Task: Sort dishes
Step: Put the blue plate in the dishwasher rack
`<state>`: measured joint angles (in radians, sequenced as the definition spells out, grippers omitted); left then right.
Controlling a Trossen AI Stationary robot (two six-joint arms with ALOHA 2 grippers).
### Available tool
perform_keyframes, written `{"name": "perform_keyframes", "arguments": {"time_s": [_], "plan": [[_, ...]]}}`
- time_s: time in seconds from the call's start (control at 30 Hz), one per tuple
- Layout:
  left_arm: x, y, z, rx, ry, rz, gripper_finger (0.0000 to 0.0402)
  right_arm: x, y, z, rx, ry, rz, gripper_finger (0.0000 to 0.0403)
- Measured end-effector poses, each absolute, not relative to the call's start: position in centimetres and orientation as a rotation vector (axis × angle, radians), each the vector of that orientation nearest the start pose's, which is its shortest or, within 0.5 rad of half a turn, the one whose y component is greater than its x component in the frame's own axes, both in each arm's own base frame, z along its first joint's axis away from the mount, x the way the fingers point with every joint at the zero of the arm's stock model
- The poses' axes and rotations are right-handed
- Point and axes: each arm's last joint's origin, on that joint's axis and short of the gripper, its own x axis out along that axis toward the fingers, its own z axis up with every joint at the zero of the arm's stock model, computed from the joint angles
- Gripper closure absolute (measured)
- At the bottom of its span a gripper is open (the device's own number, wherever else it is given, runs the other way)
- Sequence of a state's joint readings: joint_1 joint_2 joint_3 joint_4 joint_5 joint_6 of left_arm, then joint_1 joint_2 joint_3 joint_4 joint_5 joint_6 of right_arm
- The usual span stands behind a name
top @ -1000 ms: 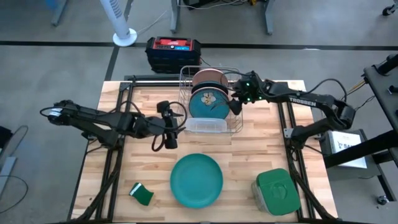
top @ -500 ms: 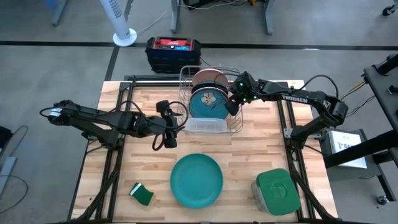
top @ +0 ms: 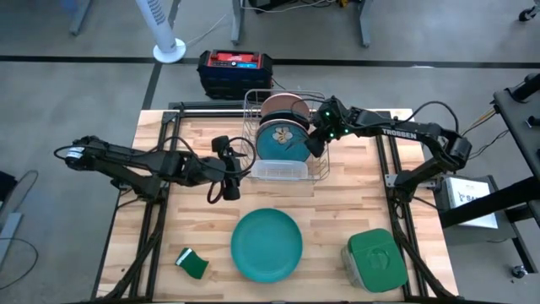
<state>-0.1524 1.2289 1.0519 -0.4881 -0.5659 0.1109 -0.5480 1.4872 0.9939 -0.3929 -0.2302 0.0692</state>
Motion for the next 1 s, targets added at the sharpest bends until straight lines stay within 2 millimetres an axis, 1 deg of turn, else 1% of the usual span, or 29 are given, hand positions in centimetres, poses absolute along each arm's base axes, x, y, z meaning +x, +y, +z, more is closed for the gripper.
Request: {"name": "perform_keyframes", "arguments": {"time_s": [0.23,0.43,0.53,0.77,1.0], "plan": [[25.51,-2.35,31.1,0.323,0.647,0.369,0.0171,26.13,-15.24,22.86,0.427,0.819,-0.365,0.0307],[25.51,-2.35,31.1,0.324,0.647,0.369,0.0171,25.86,-15.09,22.65,0.44,0.854,-0.378,0.0351],[25.51,-2.35,31.1,0.324,0.647,0.369,0.0171,25.79,-15.01,22.58,0.448,0.865,-0.371,0.0367],[25.51,-2.35,31.09,0.319,0.646,0.371,0.0171,25.74,-14.92,22.72,0.451,0.862,-0.362,0.0391],[25.51,-2.35,31.09,0.32,0.647,0.371,0.0171,25.36,-14.74,23.54,0.435,0.837,-0.372,0.0393]]}}
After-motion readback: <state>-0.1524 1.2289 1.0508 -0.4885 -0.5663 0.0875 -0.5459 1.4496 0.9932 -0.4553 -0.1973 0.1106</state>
